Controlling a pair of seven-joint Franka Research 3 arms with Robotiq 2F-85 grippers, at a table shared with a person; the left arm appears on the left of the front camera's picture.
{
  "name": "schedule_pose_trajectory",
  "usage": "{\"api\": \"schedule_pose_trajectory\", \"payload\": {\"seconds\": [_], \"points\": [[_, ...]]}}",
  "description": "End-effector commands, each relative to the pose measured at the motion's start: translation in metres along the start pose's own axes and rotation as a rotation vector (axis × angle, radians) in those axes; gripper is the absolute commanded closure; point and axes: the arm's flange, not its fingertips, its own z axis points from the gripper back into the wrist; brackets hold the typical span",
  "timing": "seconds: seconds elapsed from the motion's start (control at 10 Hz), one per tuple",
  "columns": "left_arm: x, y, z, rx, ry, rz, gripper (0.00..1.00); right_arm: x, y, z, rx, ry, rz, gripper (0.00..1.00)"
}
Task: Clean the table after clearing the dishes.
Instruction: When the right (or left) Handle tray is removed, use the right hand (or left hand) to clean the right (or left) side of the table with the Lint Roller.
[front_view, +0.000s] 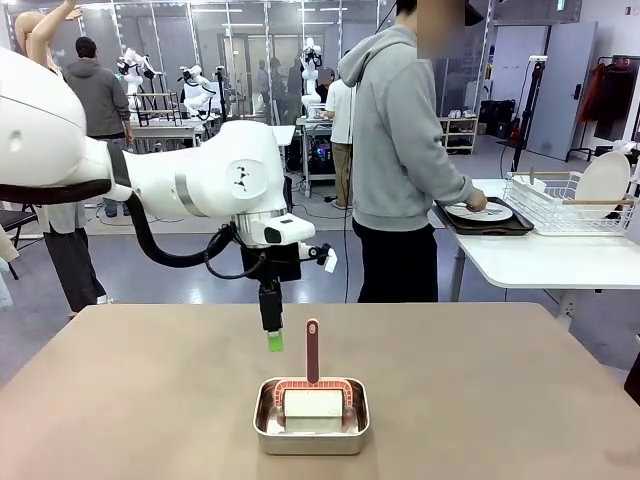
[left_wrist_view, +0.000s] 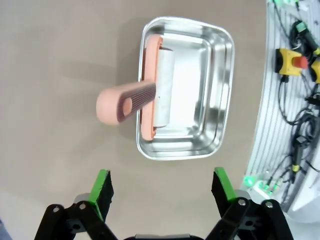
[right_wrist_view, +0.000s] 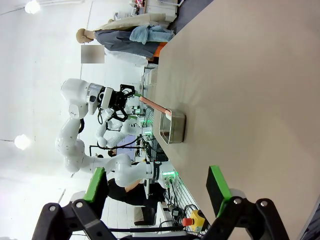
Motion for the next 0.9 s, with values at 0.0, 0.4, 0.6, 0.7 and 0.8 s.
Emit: {"api": "schedule_pose_trajectory", "payload": {"seconds": [0.0, 0.4, 0.6, 0.7, 0.8], "points": [[0.019, 0.01, -0.007, -0.023, 0.02, 0.001, 0.0, -0.001, 0.005, -0.001, 0.004, 0.002, 0.008, 0.0], [0.044, 0.021, -0.023, -0.036, 0.038, -0.015, 0.0, -0.001, 0.005, -0.001, 0.004, 0.002, 0.008, 0.0], [0.051, 0.027, -0.031, -0.054, 0.056, -0.016, 0.0, -0.001, 0.005, -0.001, 0.004, 0.002, 0.008, 0.0], [0.054, 0.027, -0.033, -0.06, 0.059, -0.025, 0.0, -0.001, 0.005, -0.001, 0.004, 0.002, 0.008, 0.0], [0.056, 0.026, -0.034, -0.065, 0.048, -0.035, 0.0, -0.001, 0.005, -0.001, 0.004, 0.002, 0.008, 0.0]]}}
